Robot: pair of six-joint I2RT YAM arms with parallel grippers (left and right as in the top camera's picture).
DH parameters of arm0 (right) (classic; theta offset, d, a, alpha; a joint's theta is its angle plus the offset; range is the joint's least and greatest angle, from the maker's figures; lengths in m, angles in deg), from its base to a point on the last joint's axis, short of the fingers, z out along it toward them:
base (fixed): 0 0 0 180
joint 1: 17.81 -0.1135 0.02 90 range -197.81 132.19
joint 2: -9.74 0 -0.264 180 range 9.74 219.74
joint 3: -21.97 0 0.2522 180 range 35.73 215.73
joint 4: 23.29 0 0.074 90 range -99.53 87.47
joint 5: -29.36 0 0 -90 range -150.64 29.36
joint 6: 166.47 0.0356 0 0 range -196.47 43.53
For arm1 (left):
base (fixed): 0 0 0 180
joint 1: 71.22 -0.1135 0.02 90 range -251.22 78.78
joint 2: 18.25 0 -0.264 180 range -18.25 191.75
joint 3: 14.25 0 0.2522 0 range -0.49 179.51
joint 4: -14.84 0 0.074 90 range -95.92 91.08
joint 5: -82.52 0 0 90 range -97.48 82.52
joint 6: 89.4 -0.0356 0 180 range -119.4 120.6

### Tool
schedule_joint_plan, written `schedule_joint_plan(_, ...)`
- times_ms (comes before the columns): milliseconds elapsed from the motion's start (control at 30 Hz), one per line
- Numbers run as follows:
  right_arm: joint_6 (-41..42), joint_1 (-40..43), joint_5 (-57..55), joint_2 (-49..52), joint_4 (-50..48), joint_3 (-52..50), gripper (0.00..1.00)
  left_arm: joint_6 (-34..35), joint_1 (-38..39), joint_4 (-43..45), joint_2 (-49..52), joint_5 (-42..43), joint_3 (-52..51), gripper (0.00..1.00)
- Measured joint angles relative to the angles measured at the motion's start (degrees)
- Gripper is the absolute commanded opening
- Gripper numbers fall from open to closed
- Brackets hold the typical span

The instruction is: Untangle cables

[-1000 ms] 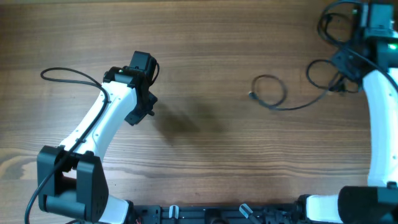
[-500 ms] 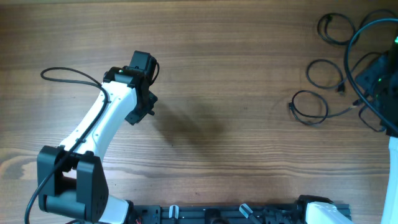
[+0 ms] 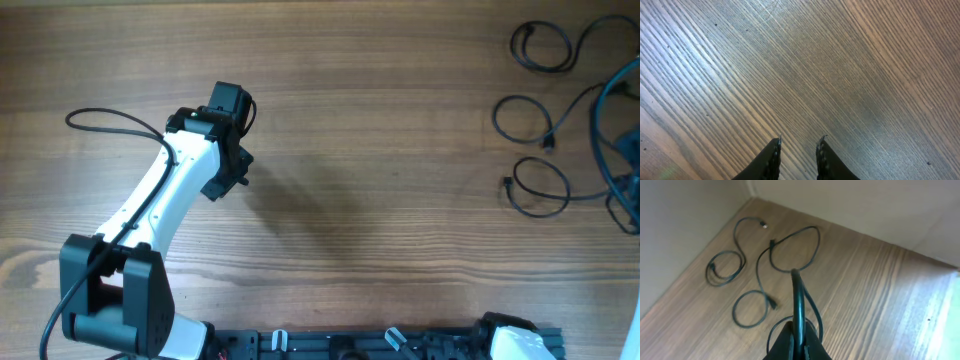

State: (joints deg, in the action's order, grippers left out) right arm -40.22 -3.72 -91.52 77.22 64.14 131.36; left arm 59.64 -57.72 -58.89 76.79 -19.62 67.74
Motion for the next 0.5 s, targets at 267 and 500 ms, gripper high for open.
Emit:
schedule_joint_plan(267, 0.0, 13.3, 6.4, 0.2, 3.8, 0.0, 0.04, 0.0, 0.0, 2.4, 0.0, 0.0, -2.7, 0.29)
schedule_joint_plan(500, 4.5, 21.7, 3.8, 8.4, -2.4, 0.0, 0.04, 0.0, 0.0, 2.9, 0.0, 0.0, -2.8, 0.32)
